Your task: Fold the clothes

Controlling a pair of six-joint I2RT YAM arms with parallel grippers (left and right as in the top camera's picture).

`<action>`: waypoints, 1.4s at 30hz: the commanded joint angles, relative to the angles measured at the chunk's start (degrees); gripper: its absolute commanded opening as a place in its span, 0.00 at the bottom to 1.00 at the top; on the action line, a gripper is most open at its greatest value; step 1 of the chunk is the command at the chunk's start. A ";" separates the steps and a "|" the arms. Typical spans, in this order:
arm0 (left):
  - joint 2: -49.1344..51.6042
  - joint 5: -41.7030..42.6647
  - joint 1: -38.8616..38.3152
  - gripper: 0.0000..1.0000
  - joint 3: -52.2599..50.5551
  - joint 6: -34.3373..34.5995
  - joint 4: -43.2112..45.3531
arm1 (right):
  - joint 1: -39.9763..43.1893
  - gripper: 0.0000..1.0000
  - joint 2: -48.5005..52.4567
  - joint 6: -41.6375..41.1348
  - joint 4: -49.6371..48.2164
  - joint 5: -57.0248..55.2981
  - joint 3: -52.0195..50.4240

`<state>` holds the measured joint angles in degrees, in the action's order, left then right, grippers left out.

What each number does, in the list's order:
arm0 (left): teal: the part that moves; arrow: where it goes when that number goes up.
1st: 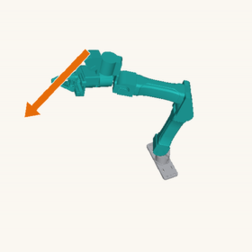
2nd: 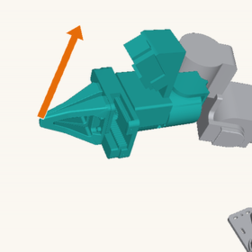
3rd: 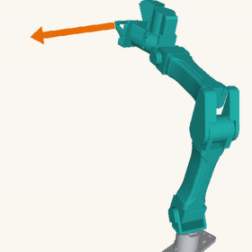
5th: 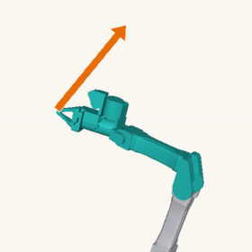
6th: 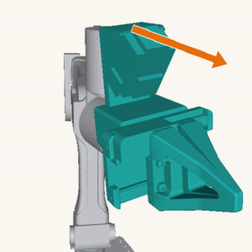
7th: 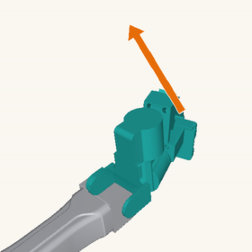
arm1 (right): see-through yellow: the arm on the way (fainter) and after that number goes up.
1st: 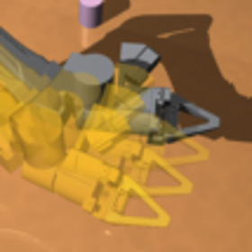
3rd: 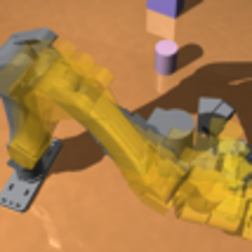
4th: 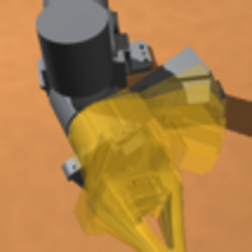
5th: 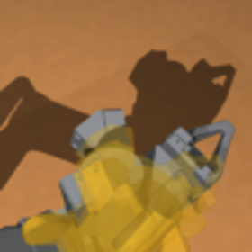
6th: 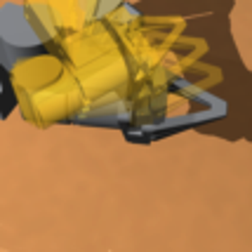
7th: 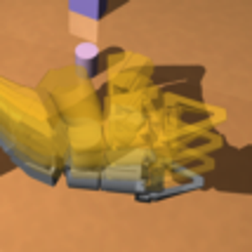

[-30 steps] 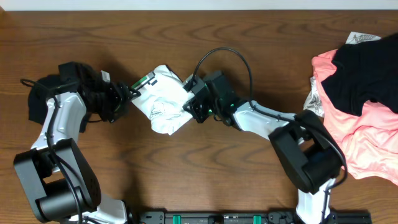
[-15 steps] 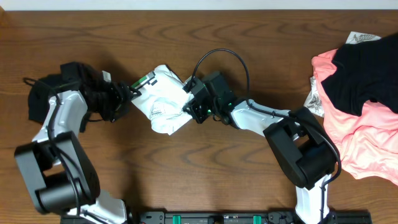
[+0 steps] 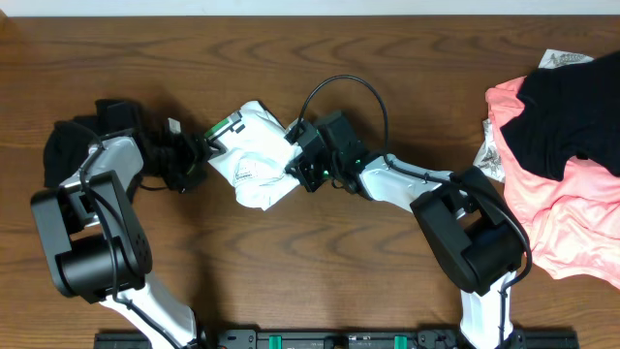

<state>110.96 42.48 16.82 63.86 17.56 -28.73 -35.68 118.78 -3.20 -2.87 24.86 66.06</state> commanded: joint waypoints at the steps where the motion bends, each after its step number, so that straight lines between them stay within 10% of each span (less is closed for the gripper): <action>1: 4.83 -2.38 -0.26 0.78 -0.28 -0.79 0.83 | -0.33 0.16 3.54 0.02 1.99 -1.05 -1.33; 33: 6.29 -11.45 -6.03 0.81 -1.20 10.10 -8.92 | -0.33 0.16 3.54 -0.61 1.99 -1.05 -1.33; 42: 6.29 -8.83 -7.67 0.82 -9.97 13.40 6.08 | -0.33 0.16 3.54 -0.61 2.21 -1.05 -1.33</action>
<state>110.30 45.12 10.83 60.16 29.30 -26.04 -35.68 118.78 -3.25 -2.61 24.77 66.24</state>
